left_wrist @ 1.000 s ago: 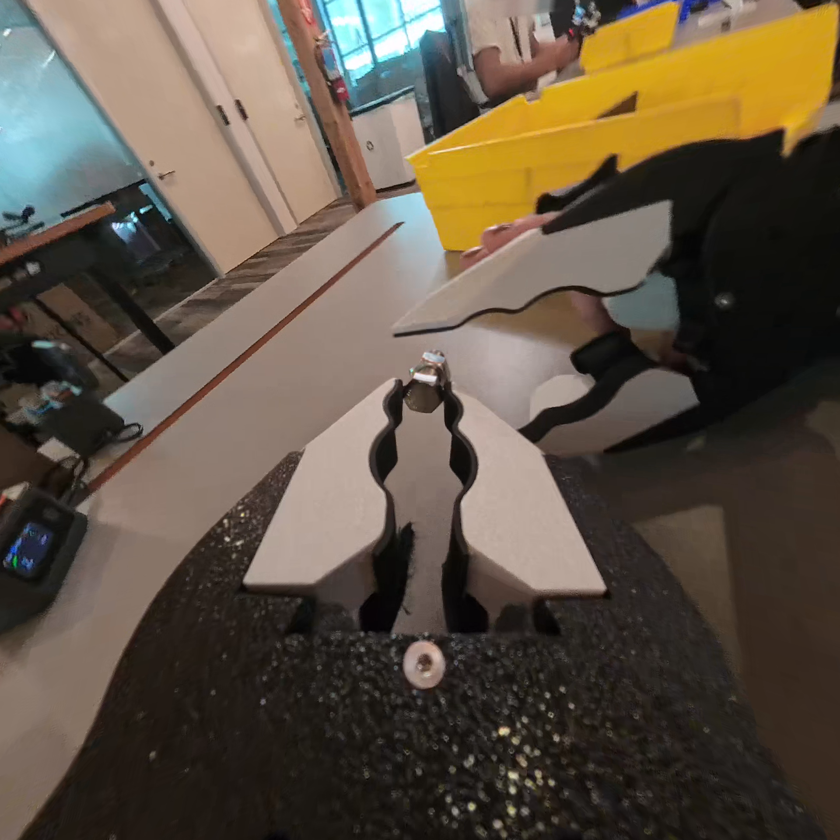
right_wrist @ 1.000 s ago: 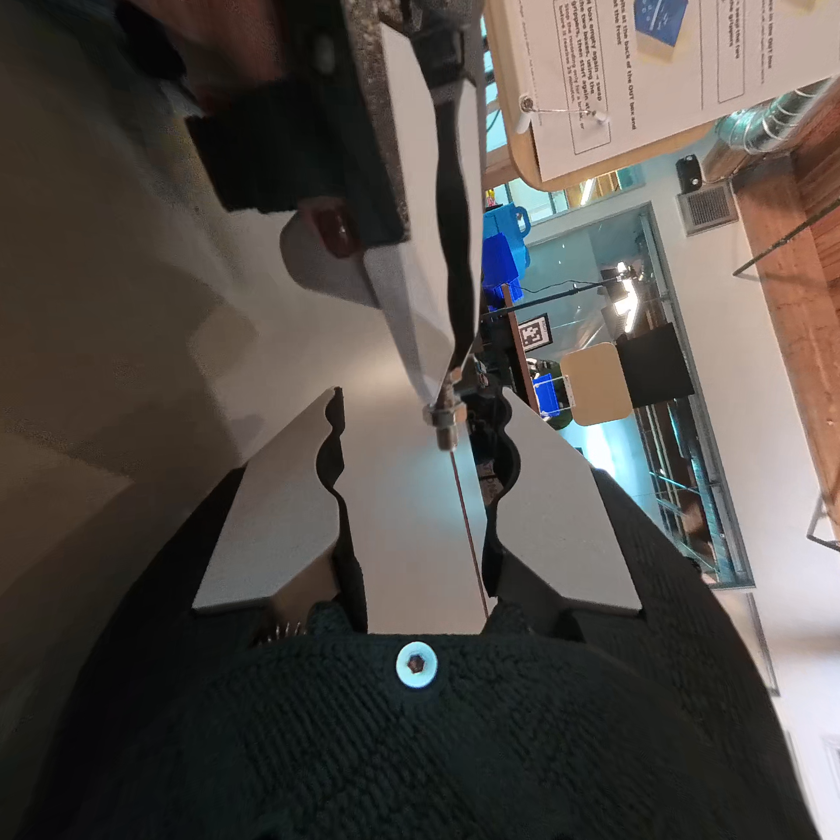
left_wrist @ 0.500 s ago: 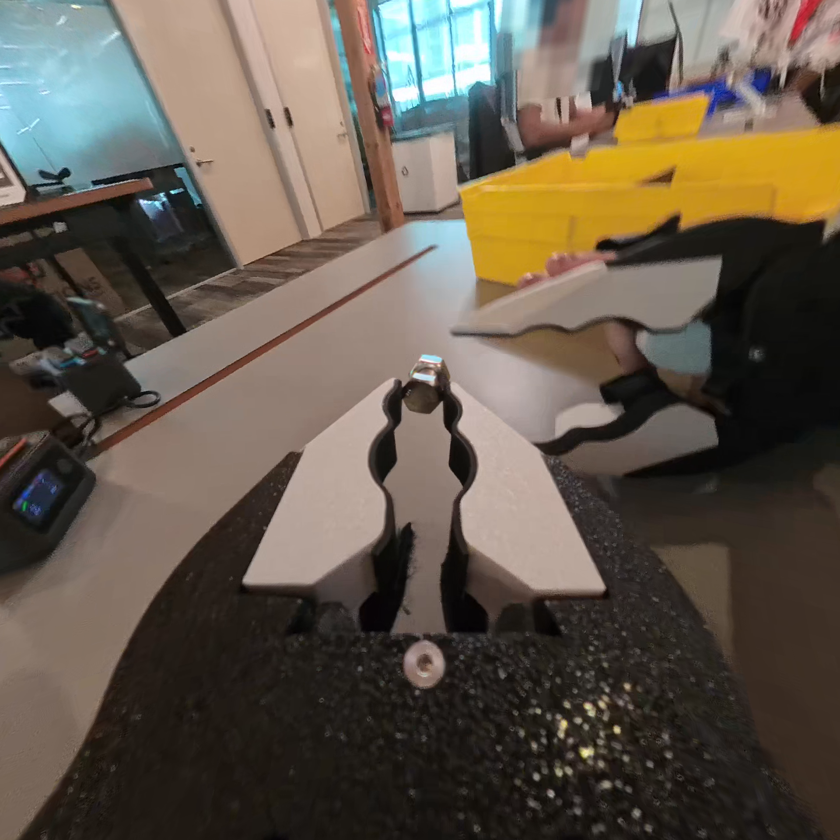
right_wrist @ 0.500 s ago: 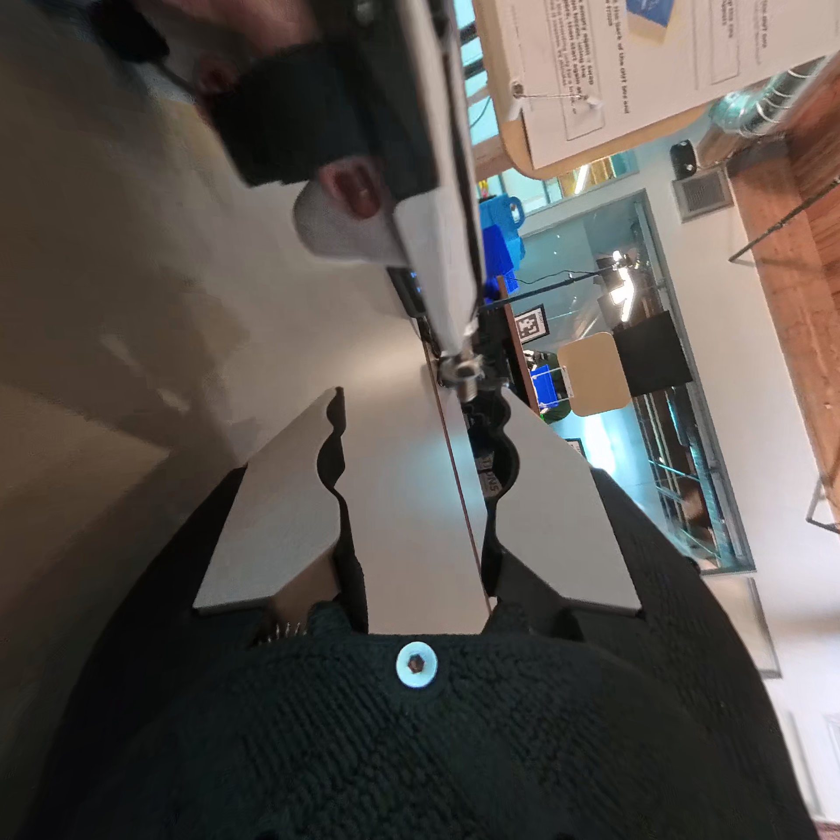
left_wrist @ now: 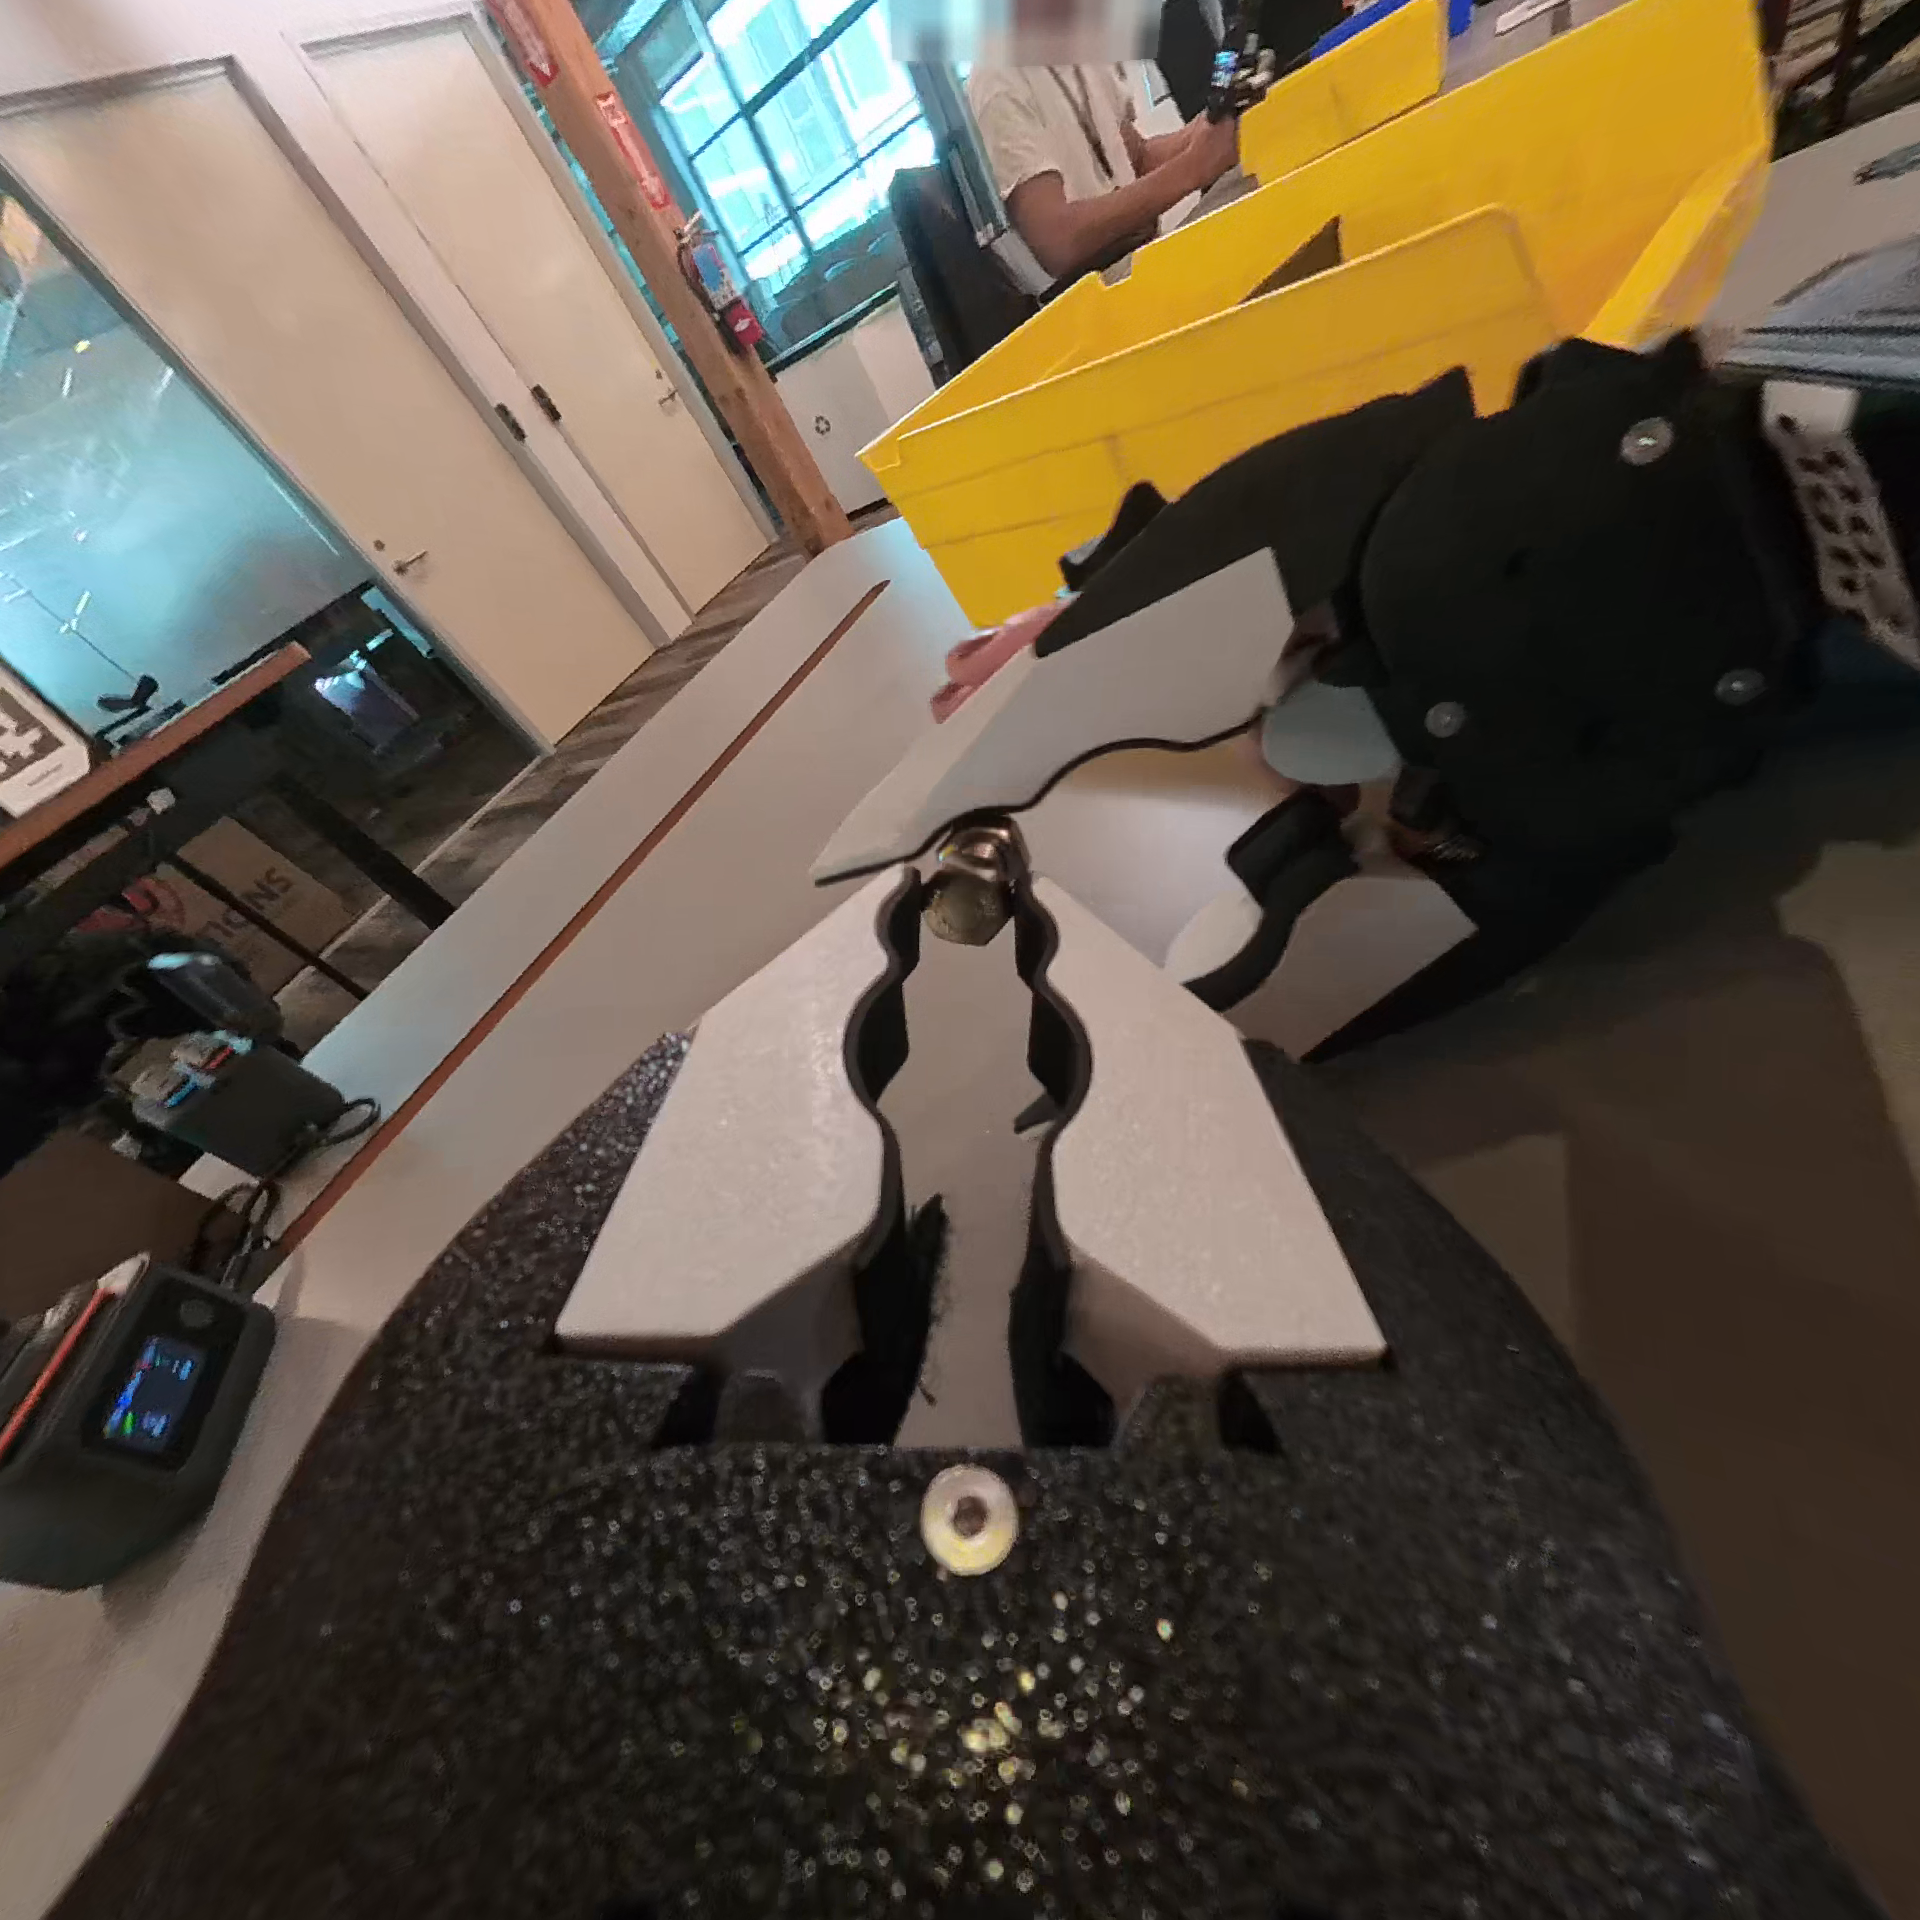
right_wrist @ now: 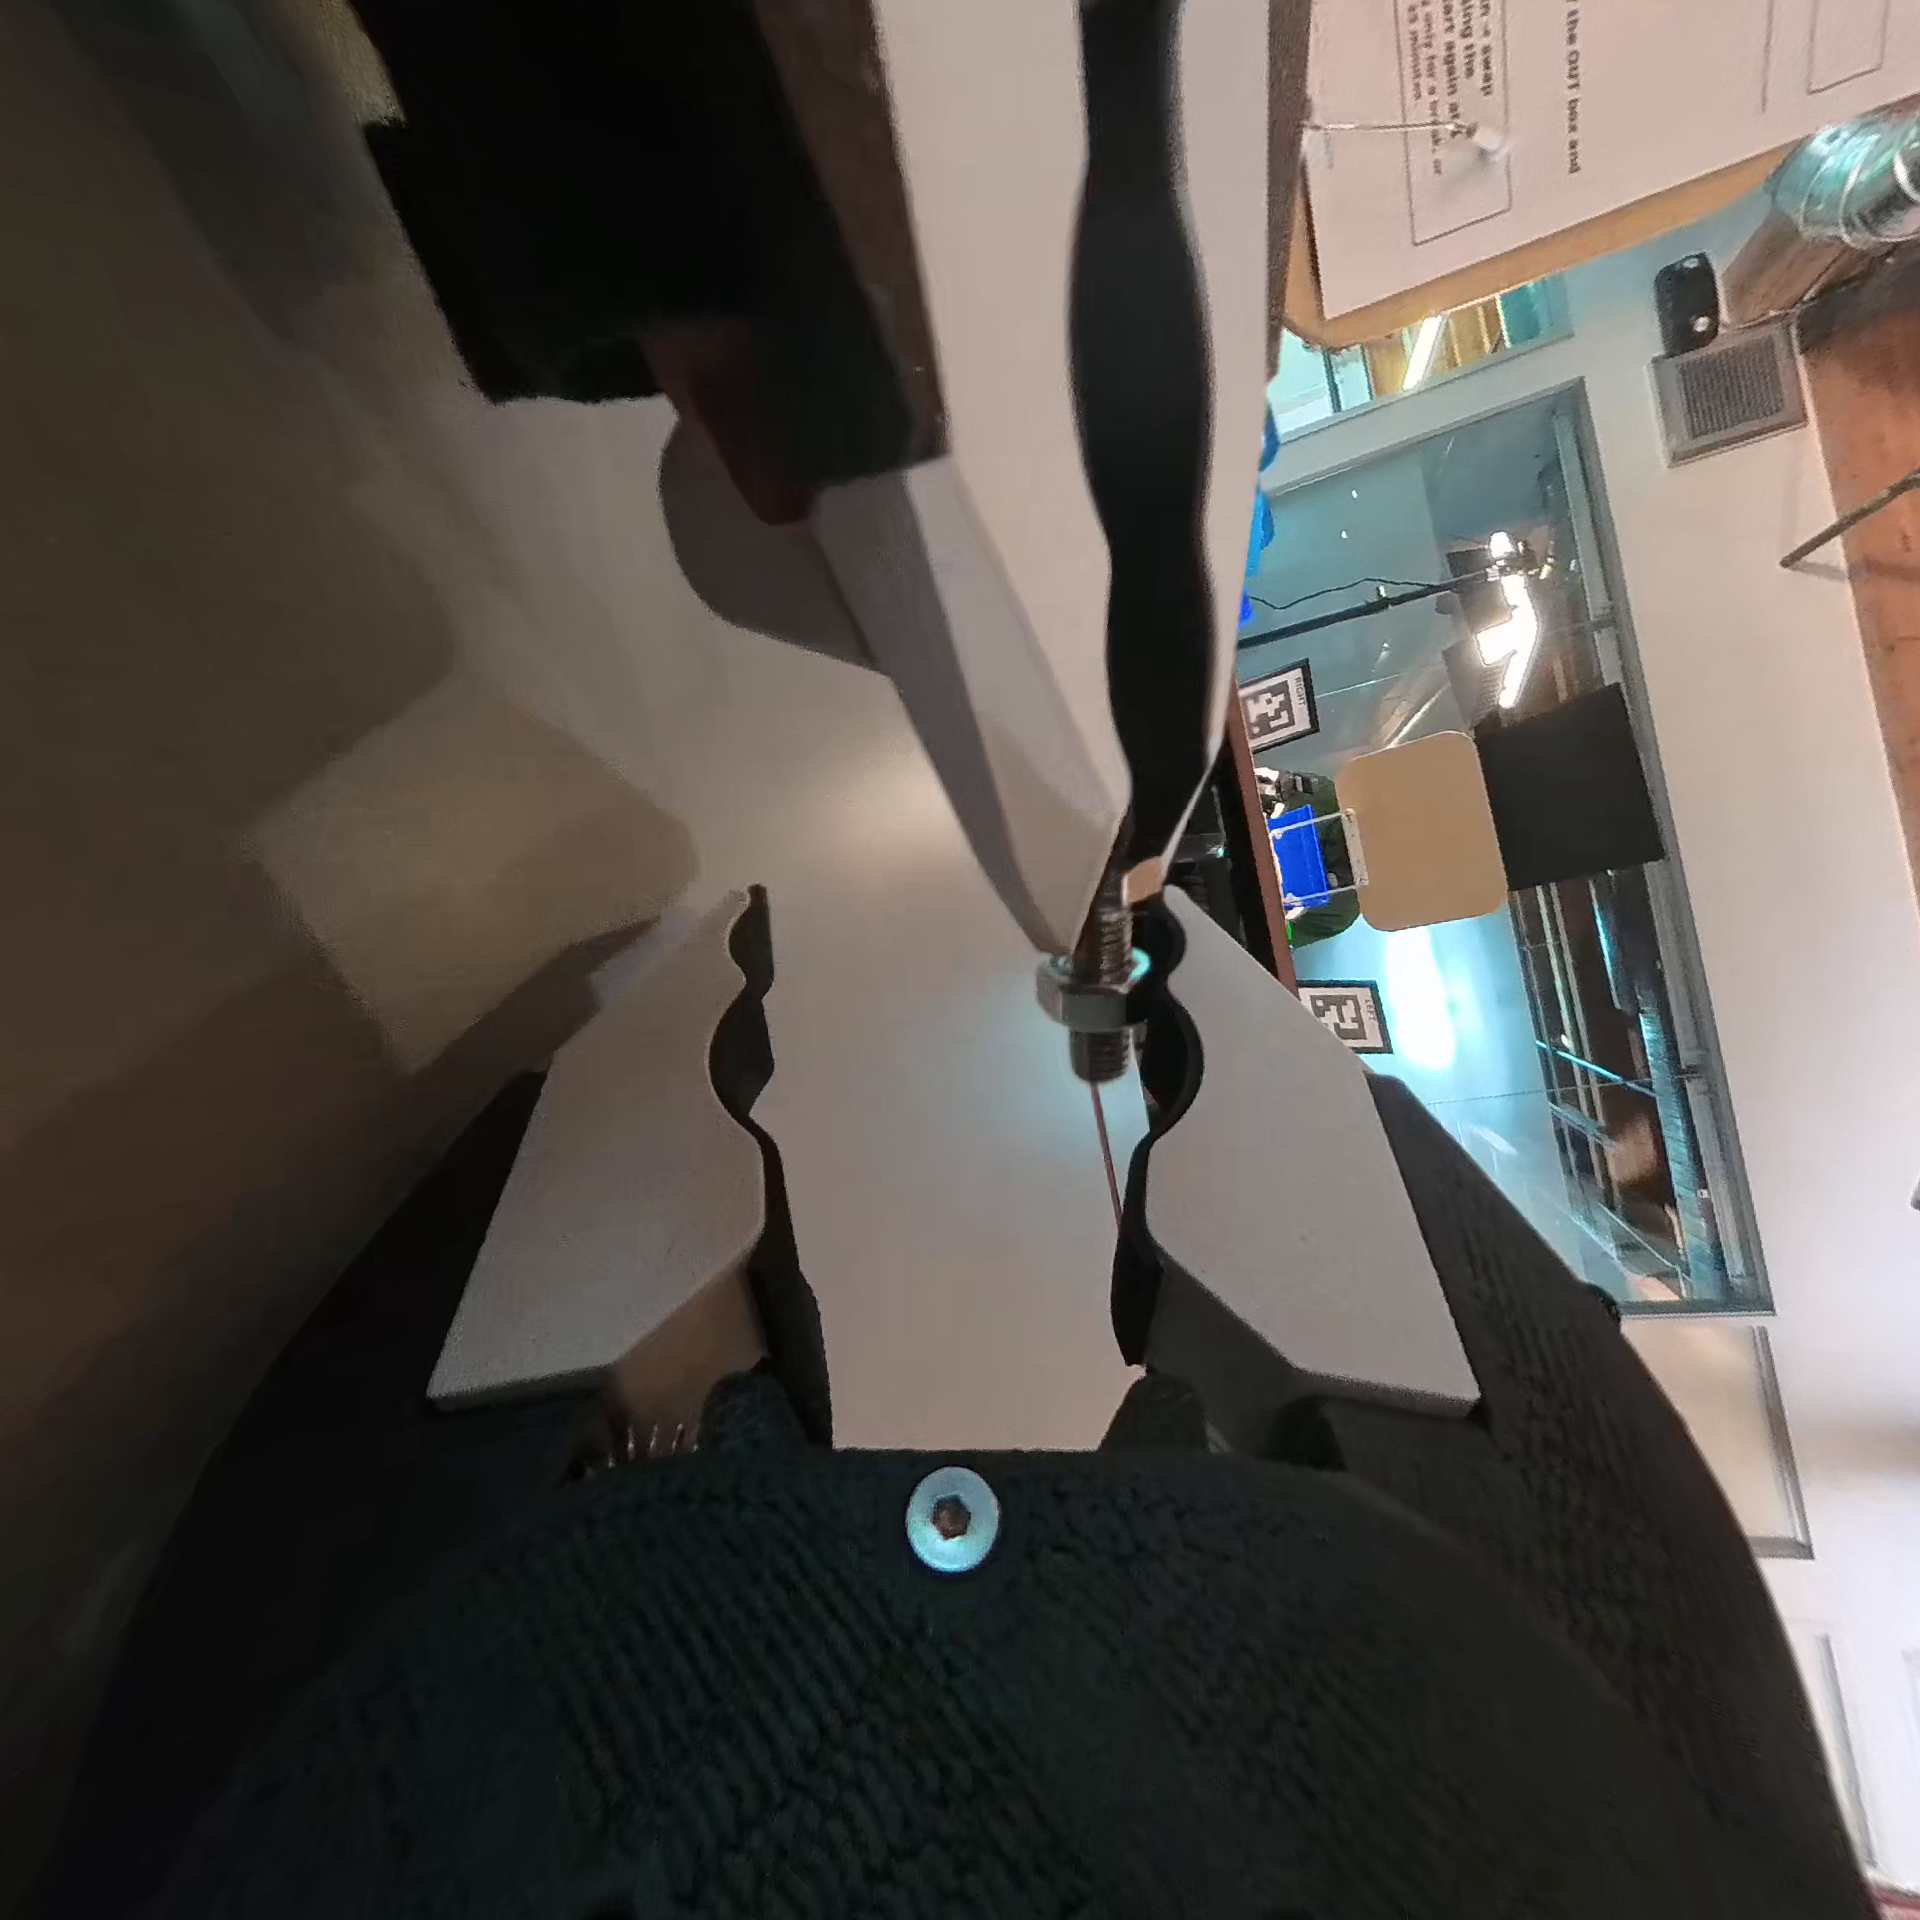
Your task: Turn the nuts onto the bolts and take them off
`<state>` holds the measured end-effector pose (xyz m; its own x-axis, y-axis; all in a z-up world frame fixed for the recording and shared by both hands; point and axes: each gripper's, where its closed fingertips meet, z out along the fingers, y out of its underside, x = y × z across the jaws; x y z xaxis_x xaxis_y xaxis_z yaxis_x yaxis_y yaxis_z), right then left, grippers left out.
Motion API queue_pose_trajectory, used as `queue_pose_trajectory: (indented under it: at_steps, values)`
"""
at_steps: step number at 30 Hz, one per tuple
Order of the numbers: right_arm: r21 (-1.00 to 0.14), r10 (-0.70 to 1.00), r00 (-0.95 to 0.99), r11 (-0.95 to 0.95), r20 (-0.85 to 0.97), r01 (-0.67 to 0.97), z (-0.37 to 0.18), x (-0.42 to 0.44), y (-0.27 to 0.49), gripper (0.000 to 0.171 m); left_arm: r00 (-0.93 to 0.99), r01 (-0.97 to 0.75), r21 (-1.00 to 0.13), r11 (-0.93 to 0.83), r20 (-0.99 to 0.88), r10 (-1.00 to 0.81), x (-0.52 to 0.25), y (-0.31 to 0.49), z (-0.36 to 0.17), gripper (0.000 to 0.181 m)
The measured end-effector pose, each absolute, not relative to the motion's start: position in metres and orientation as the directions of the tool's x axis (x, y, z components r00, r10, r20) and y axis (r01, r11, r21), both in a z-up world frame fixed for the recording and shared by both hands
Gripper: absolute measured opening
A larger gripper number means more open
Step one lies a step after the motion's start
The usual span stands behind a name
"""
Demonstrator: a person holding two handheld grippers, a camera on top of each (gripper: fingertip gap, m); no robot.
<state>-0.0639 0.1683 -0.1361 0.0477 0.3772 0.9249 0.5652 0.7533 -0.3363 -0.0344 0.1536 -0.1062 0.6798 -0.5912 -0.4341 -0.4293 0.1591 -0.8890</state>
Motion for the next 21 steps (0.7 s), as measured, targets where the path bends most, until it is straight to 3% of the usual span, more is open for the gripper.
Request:
queue_pose_trajectory:
  at_steps: [8, 14, 21]
  values:
    - [-0.323, 0.354, 0.056, 0.765, 0.934, 0.556, -0.133, -0.064, 0.167, 0.070, 0.886, -0.137, -0.990, -0.038, -0.106, -0.452, -0.094, 0.178, -0.096, 0.015]
    - [-0.340, 0.368, 0.067, 0.755, 0.927, 0.561, -0.133, -0.063, 0.170, 0.070, 0.739, -0.465, -0.884, 0.042, -0.413, -0.533, -0.053, 0.168, -0.117, 0.016]
    - [-0.337, 0.377, 0.055, 0.744, 0.925, 0.577, -0.137, -0.063, 0.173, 0.070, 0.672, -0.548, -0.823, 0.149, -0.539, -0.507, -0.038, 0.159, -0.109, 0.016]
